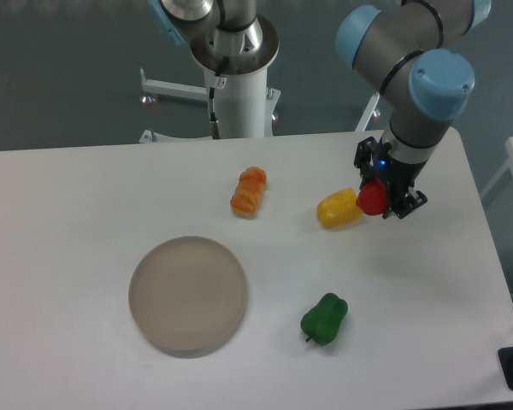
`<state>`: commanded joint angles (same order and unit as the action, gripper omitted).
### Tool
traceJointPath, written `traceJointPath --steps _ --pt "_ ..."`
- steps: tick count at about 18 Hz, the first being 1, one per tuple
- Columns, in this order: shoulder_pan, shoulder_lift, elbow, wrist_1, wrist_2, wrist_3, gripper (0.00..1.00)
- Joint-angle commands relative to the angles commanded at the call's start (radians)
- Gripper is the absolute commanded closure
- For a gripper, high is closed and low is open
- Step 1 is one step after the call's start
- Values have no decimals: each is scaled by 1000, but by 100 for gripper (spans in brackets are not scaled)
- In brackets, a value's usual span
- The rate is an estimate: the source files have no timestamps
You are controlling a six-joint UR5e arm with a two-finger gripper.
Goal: Place the red pepper on the table
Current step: 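Carry the held red pepper away from the yellow pepper, lowering it, then lower the red pepper onto the table beside the green pepper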
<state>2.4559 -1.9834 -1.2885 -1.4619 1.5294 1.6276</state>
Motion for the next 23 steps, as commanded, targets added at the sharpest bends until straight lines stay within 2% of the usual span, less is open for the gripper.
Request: traceJointPath --steps 4,8,12,21,23 --pt "-11 -3 0 2 -2 -17 72" --pt "-69 -32 11 5 0 -86 72" --pt "-110 -55 -6 34 -2 -127 72" --pt "-166 -75 -54 40 0 -212 72" --pt "-179 -89 -57 76 0 -244 72"
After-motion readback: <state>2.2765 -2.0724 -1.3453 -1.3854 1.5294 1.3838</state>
